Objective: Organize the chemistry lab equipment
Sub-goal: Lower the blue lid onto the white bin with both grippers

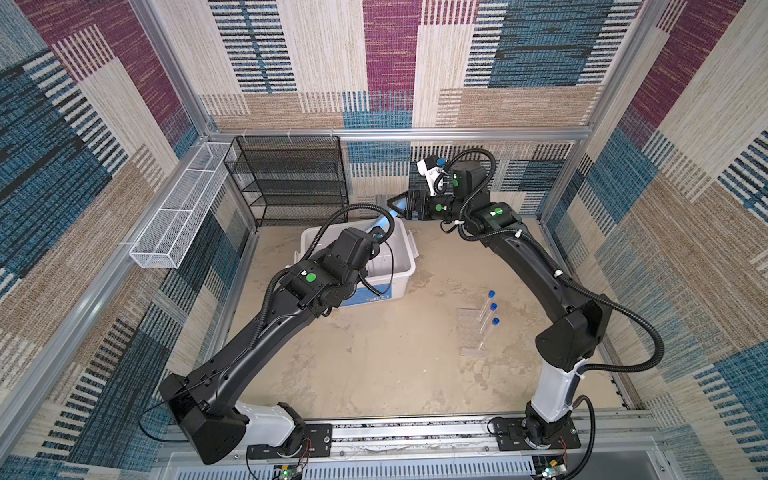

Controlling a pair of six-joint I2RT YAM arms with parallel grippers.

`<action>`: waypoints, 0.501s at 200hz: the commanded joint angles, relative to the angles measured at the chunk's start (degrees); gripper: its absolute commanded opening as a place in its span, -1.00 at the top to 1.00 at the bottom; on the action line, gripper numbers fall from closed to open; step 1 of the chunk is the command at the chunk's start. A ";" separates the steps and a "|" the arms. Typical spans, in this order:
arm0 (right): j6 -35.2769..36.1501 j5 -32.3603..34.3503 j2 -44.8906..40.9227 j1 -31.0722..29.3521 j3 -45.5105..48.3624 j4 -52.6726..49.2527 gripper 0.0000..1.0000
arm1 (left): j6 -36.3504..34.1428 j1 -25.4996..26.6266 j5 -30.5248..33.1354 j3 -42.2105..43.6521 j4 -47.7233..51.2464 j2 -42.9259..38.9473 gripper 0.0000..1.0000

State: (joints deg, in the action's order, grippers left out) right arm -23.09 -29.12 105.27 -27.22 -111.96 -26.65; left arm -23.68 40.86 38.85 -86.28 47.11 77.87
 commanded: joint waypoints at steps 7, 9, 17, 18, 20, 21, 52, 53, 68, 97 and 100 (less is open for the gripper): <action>-0.50 2.32 -3.51 0.02 6.69 3.83 -0.90 | 2.85 0.79 1.26 0.40 -4.08 0.94 0.65; -0.54 2.32 -3.74 0.03 7.25 4.12 -0.90 | 2.90 0.93 1.34 0.37 -4.05 1.01 0.64; -0.90 2.41 -4.71 0.06 9.50 4.98 -0.89 | 3.24 1.26 1.40 0.51 -4.05 1.38 0.57; -0.90 2.41 -4.81 0.06 9.71 5.09 -0.89 | 3.31 1.25 1.40 0.55 -4.05 1.44 0.57; -0.95 2.52 -5.01 0.06 10.24 5.27 -0.89 | 3.41 1.35 1.43 0.64 -4.09 1.55 0.56; -0.97 2.55 -5.09 0.06 10.48 5.33 -0.88 | 3.44 1.38 1.41 0.62 -4.07 1.57 0.55; -1.46 2.64 -7.12 0.25 16.04 7.34 -0.86 | 5.80 2.45 1.31 1.67 -4.57 2.27 0.43; -1.40 2.61 -7.15 0.25 16.19 7.37 -0.86 | 5.87 2.46 1.27 1.70 -4.48 2.28 0.42; -1.52 2.44 -7.79 0.24 17.79 7.79 -0.85 | 6.49 2.89 1.31 2.49 -4.43 2.37 0.33; -1.64 2.68 -9.01 0.28 21.10 8.74 -0.83 | 8.00 3.77 1.50 4.32 -4.45 1.88 0.22; -1.72 2.65 -9.11 0.25 21.66 8.84 -0.82 | 8.32 3.83 1.44 4.58 -4.40 1.78 0.20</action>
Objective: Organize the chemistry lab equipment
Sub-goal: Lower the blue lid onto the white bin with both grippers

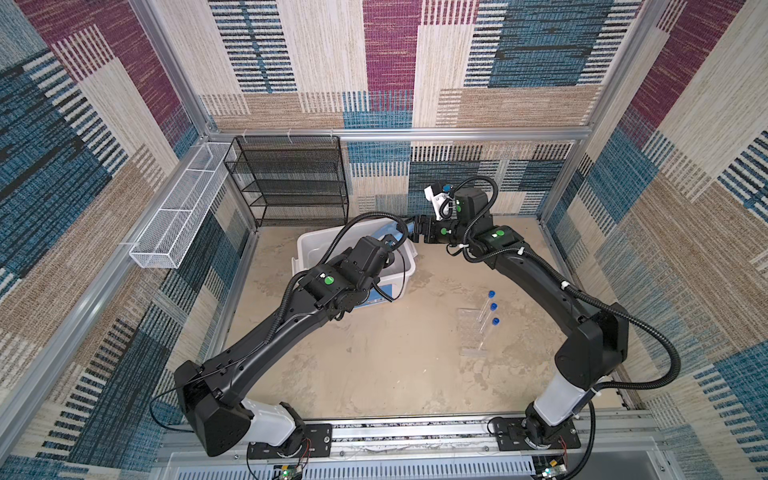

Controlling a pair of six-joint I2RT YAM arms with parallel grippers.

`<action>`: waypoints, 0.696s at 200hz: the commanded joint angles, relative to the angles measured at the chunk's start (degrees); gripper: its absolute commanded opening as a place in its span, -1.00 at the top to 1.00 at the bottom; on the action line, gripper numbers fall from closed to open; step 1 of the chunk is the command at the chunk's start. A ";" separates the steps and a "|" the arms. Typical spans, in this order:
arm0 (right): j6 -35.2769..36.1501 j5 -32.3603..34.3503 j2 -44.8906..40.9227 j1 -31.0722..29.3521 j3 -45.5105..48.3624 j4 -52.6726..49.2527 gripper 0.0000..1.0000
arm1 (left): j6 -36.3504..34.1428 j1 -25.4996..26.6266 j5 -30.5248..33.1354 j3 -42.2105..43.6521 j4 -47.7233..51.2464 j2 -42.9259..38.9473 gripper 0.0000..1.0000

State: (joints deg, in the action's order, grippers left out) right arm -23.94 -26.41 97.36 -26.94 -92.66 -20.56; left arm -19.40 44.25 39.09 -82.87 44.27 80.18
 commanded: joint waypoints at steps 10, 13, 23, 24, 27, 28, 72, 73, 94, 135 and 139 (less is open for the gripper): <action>-0.98 -0.32 -1.54 -0.02 3.64 3.03 -0.82 | 5.02 0.56 0.80 2.10 -1.47 -1.00 0.15; -1.01 -0.38 -1.68 -0.02 4.09 3.13 -0.82 | 5.39 0.65 0.66 2.36 -1.47 -1.14 0.14; -1.16 -0.33 -2.13 -0.03 5.39 3.69 -0.81 | 6.55 0.73 -0.02 3.43 -1.48 -1.72 0.10; -1.18 -0.32 -2.15 -0.04 5.57 3.73 -0.81 | 6.65 0.74 -0.13 3.55 -1.47 -1.75 0.10; -1.23 -0.33 -2.36 -0.03 5.98 3.98 -0.81 | 6.92 0.75 -0.34 3.92 -1.47 -1.92 0.10; -1.26 -0.32 -2.40 -0.04 6.12 4.01 -0.81 | 7.00 0.75 -0.38 4.02 -1.47 -1.94 0.10; -0.89 0.49 -3.21 -0.03 9.77 4.79 -0.80 | 10.12 0.92 -2.95 6.90 -1.47 -2.40 0.10; -0.86 0.53 -3.18 -0.03 9.77 4.81 -0.80 | 10.19 0.92 -2.91 6.96 -1.47 -2.36 0.10; -0.33 1.44 -3.27 -0.04 11.10 4.58 -0.80 | 12.30 1.34 -2.92 8.25 -1.45 -2.05 0.10; -0.59 2.27 -4.47 -0.03 14.83 5.59 -0.79 | 15.78 2.24 -1.40 11.10 -1.43 -1.95 0.11; -0.65 2.23 -4.48 -0.04 15.11 5.75 -0.79 | 16.23 2.24 -1.22 11.36 -1.47 -1.89 0.10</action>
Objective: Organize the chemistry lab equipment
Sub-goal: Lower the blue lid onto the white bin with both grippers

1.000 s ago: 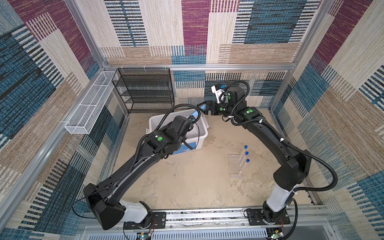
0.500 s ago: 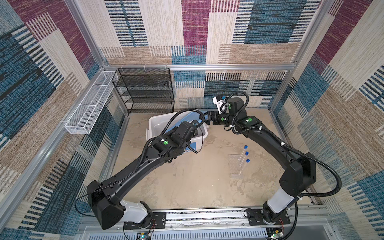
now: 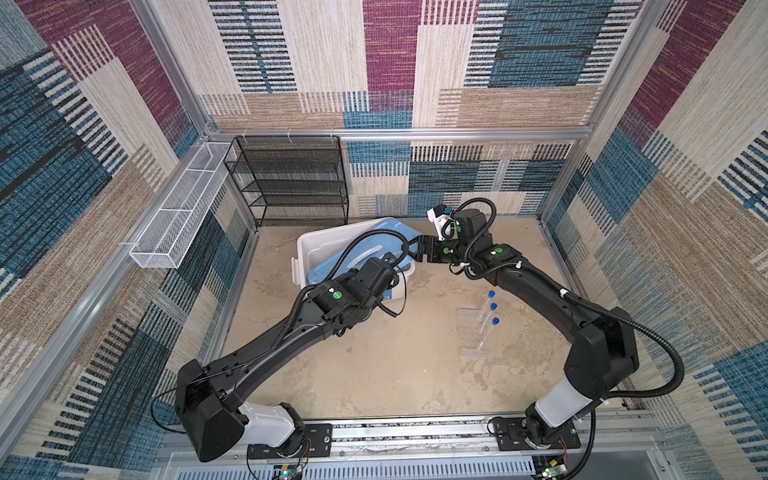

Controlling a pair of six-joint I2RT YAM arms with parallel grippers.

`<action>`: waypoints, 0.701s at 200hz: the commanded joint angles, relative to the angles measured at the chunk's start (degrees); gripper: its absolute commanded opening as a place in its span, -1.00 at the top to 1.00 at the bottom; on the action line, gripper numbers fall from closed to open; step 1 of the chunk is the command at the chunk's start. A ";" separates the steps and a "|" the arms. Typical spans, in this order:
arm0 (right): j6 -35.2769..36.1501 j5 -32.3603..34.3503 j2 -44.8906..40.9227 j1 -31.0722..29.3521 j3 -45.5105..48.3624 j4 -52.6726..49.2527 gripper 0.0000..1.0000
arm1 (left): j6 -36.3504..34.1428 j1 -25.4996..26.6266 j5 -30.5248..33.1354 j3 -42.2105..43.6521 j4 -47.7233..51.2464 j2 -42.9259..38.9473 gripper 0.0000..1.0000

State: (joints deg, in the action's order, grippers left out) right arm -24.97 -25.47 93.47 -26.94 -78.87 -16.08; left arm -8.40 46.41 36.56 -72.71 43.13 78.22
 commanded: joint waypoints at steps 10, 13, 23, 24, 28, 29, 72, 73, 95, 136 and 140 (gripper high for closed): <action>0.14 1.18 -0.62 -0.04 1.93 1.70 -0.79 | 6.36 0.17 1.65 1.90 -0.24 0.05 0.10; 0.04 1.14 -0.62 -0.04 2.08 1.82 -0.79 | 6.72 0.14 1.70 2.18 -0.27 0.10 0.11; -0.01 1.03 -0.40 -0.04 2.32 2.03 -0.78 | 7.66 0.10 1.86 2.83 -0.25 0.17 0.12; 0.00 0.99 -0.35 -0.04 2.32 2.02 -0.78 | 7.77 0.13 1.86 2.88 -0.25 0.18 0.12; 0.03 1.04 -0.32 -0.04 2.35 2.09 -0.78 | 8.21 0.24 2.04 3.15 -0.29 0.25 0.12; 0.02 1.08 -0.31 -0.04 2.38 2.09 -0.78 | 8.26 0.25 2.03 3.17 -0.29 0.26 0.12; 0.45 2.86 -0.60 -0.04 4.72 2.75 -0.77 | 11.33 0.49 2.90 5.81 -0.25 0.36 0.10; 0.49 2.88 -0.63 -0.04 4.80 2.73 -0.77 | 11.36 0.46 2.95 5.86 -0.25 0.36 0.09; 0.40 3.03 -0.49 0.00 6.21 3.85 -0.77 | 12.09 0.46 3.67 6.26 -0.29 1.09 0.08; 0.36 3.19 0.31 0.00 7.14 5.65 -0.77 | 12.42 0.53 3.30 6.18 -0.29 3.21 -0.03; 0.34 3.21 0.38 -0.04 7.22 5.81 -0.76 | 12.59 0.48 3.31 6.25 -0.32 3.32 -0.04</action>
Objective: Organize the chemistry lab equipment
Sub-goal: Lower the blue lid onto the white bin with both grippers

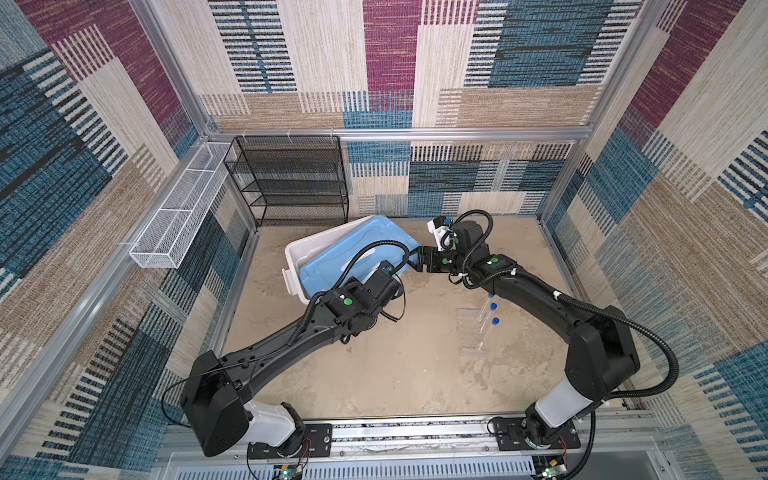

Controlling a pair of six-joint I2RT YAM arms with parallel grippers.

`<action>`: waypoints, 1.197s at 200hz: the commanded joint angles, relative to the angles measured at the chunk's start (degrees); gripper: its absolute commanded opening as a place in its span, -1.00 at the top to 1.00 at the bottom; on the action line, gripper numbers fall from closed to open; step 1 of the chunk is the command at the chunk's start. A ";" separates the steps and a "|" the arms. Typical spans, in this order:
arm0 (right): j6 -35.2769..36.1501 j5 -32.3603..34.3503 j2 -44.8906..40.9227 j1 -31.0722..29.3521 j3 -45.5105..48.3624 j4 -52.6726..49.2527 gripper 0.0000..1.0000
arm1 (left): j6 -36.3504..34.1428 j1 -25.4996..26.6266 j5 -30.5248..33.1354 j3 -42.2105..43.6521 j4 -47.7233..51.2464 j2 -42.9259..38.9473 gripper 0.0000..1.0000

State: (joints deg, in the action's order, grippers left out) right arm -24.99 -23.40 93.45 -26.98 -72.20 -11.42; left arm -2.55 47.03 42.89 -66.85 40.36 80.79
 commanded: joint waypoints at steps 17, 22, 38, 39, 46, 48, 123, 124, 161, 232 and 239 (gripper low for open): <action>0.54 1.03 0.89 0.05 0.64 1.88 -0.76 | 7.20 -0.09 -3.08 0.56 2.50 1.35 -0.05; 0.45 0.90 1.07 0.01 0.70 2.13 -0.76 | 7.29 -0.06 -3.10 0.54 2.50 1.67 -0.05; 0.52 0.59 1.63 0.00 0.70 2.63 -0.76 | 7.47 -0.08 -2.82 0.66 2.48 2.41 -0.05; 0.49 0.57 1.64 0.00 0.73 2.67 -0.76 | 7.51 -0.09 -2.73 0.66 2.50 2.47 -0.05; 0.65 0.55 1.82 0.00 0.75 2.72 -0.76 | 7.64 -0.01 -2.42 0.65 2.53 2.68 -0.05; 0.65 0.61 1.87 0.00 0.73 2.78 -0.75 | 7.71 -0.03 -2.21 0.66 2.53 2.74 -0.06; 0.91 1.74 3.55 0.09 1.79 3.86 -0.74 | 10.02 -0.01 -1.78 0.71 3.23 4.61 -0.29; 0.87 1.71 3.61 0.09 1.80 3.90 -0.74 | 10.06 -0.01 -1.77 0.69 3.28 4.67 -0.29; 0.82 1.26 3.76 0.14 1.71 4.92 -0.73 | 12.89 -0.09 -2.51 0.95 4.02 4.86 -0.34; -1.37 2.78 4.17 0.35 3.76 5.61 -0.68 | 14.34 -0.08 -1.01 0.44 5.36 5.24 -0.54; -1.46 2.09 3.88 0.36 4.06 6.44 -0.68 | 14.63 -0.16 -0.71 0.40 5.63 5.33 -0.54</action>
State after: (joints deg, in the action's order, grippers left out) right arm -25.56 -22.33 97.62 -26.65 -69.23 -6.00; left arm 7.51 47.03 46.22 -66.52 42.26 85.34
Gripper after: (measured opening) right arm 0.841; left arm 0.772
